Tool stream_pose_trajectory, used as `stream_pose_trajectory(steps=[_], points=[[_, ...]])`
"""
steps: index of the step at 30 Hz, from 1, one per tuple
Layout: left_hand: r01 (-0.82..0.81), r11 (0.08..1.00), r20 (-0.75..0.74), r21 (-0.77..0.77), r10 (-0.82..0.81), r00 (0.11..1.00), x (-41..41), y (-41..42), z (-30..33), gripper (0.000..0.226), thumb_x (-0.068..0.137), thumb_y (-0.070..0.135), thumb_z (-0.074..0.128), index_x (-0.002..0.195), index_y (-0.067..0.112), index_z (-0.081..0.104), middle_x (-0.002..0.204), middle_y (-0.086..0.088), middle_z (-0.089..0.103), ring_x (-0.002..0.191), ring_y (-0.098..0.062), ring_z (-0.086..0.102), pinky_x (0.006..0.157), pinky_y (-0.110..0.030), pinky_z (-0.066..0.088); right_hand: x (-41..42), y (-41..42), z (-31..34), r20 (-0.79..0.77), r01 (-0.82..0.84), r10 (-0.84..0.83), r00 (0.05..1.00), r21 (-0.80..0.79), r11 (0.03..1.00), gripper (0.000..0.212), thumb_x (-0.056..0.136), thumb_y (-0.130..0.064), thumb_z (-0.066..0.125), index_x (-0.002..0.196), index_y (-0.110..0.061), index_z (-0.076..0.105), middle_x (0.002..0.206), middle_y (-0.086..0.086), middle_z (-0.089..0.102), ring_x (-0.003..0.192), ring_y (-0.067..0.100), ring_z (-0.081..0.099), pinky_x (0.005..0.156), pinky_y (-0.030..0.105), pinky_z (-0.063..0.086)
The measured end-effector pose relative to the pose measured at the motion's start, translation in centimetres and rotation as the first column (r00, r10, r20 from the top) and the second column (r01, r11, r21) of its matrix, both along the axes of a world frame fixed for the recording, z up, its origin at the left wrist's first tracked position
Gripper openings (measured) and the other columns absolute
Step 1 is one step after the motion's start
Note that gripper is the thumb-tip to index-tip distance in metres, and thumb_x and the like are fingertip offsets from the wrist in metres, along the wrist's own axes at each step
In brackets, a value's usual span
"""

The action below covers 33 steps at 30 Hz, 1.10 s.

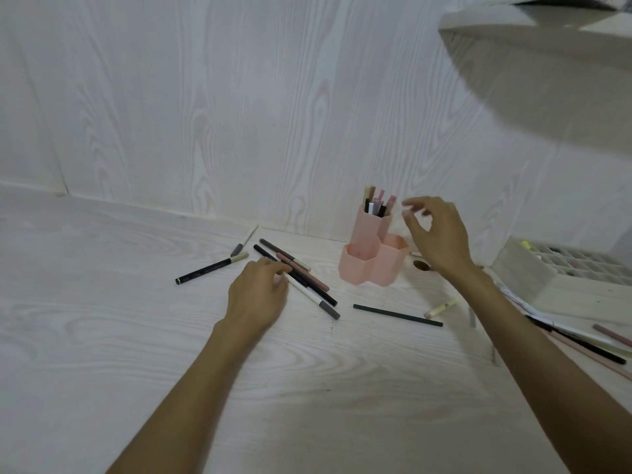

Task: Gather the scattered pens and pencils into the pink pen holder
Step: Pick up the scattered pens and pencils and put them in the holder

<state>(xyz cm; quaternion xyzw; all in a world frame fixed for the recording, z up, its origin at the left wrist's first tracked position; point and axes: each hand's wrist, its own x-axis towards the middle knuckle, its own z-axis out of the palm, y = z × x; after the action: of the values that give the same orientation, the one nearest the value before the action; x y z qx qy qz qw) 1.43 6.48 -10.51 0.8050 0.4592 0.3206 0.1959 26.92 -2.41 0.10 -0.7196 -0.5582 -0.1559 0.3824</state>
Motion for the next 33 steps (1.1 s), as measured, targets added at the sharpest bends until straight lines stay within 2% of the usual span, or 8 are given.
stream_pose_trajectory(steps=[4,7,11,16,20,25,29,33], points=[[0.187,0.977,-0.018,0.099,-0.187,0.982,0.4,-0.7,0.2,0.034,0.095,0.014,0.044,0.121,0.029,0.060,0.124,0.014,0.054,0.117,-0.010,0.044,0.087,-0.027,0.041,0.4,-3.8,-3.2,-0.169,-0.205,0.151,0.974,-0.378,0.903,0.013,0.087,-0.031,0.062,0.098,-0.034,0.067,0.100,-0.014,0.066,0.093,0.011,0.057,0.080,0.028,0.043],[0.313,0.942,-0.122,0.117,-0.299,0.946,0.7,-1.2,-0.2,0.036,0.094,0.013,0.046,0.124,0.028,0.059,0.130,0.013,0.054,0.124,-0.010,0.041,0.099,-0.031,0.039,0.1,-5.8,-6.9,-0.138,-0.197,0.145,0.980,-0.538,0.820,0.023,0.085,-0.039,0.064,0.107,-0.036,0.067,0.110,-0.015,0.060,0.103,0.008,0.050,0.087,0.026,0.038],[0.299,0.948,-0.099,0.112,-0.289,0.952,0.7,-1.5,-0.5,0.029,0.092,0.026,0.054,0.117,0.039,0.061,0.126,0.020,0.056,0.120,-0.004,0.042,0.096,-0.028,0.041,-0.2,-6.3,-9.7,-0.158,-0.130,0.071,0.985,-0.396,0.909,0.019,0.087,-0.035,0.062,0.104,-0.032,0.071,0.105,-0.008,0.060,0.100,0.011,0.049,0.082,0.024,0.038],[0.250,0.964,-0.074,0.087,-0.244,0.967,1.6,-2.4,-0.5,0.025,0.089,0.030,0.059,0.111,0.040,0.066,0.115,0.024,0.062,0.113,0.000,0.049,0.085,-0.020,0.042,-1.3,-5.5,-10.7,-0.039,0.001,-0.013,0.999,-0.295,0.956,0.020,0.090,-0.029,0.059,0.105,-0.026,0.071,0.102,-0.003,0.063,0.098,0.014,0.051,0.082,0.027,0.041],[0.261,0.961,-0.118,0.090,-0.250,0.961,3.0,-3.0,-0.3,0.026,0.090,0.031,0.058,0.112,0.041,0.066,0.117,0.022,0.064,0.111,-0.003,0.052,0.087,-0.023,0.045,-2.0,-5.7,-10.7,-0.010,-0.075,0.075,0.997,-0.215,0.974,0.024,0.093,-0.033,0.054,0.113,-0.027,0.066,0.104,-0.004,0.065,0.098,0.015,0.052,0.085,0.030,0.041],[0.316,0.948,-0.036,0.050,-0.314,0.949,4.4,-4.2,-0.2,0.029,0.089,0.025,0.059,0.111,0.042,0.065,0.113,0.023,0.065,0.108,0.001,0.056,0.088,-0.017,0.043,-2.6,-5.7,-10.5,0.040,-0.132,0.143,0.989,-0.210,0.969,0.022,0.084,-0.045,0.063,0.098,-0.030,0.071,0.097,-0.011,0.060,0.096,0.008,0.047,0.082,0.024,0.031],[0.006,0.995,0.134,0.104,-0.020,0.991,3.0,-3.0,0.5,0.033,0.085,0.015,0.053,0.103,0.039,0.066,0.104,0.022,0.064,0.102,0.000,0.055,0.082,-0.020,0.041,-1.5,-6.0,-10.8,-0.026,-0.099,0.095,0.995,-0.213,0.972,0.017,0.083,-0.039,0.066,0.093,-0.029,0.074,0.095,-0.008,0.061,0.095,0.011,0.047,0.083,0.028,0.036],[-0.084,0.991,-0.090,0.101,0.094,0.992,0.0,-0.4,0.7,0.040,0.091,0.006,0.043,0.121,0.023,0.062,0.127,0.003,0.060,0.122,-0.019,0.048,0.090,-0.038,0.046,-0.3,-6.3,-10.9,-0.094,-0.099,0.080,0.992,-0.224,0.969,0.017,0.081,-0.040,0.068,0.093,-0.029,0.074,0.096,-0.008,0.061,0.097,0.012,0.045,0.086,0.031,0.036]])
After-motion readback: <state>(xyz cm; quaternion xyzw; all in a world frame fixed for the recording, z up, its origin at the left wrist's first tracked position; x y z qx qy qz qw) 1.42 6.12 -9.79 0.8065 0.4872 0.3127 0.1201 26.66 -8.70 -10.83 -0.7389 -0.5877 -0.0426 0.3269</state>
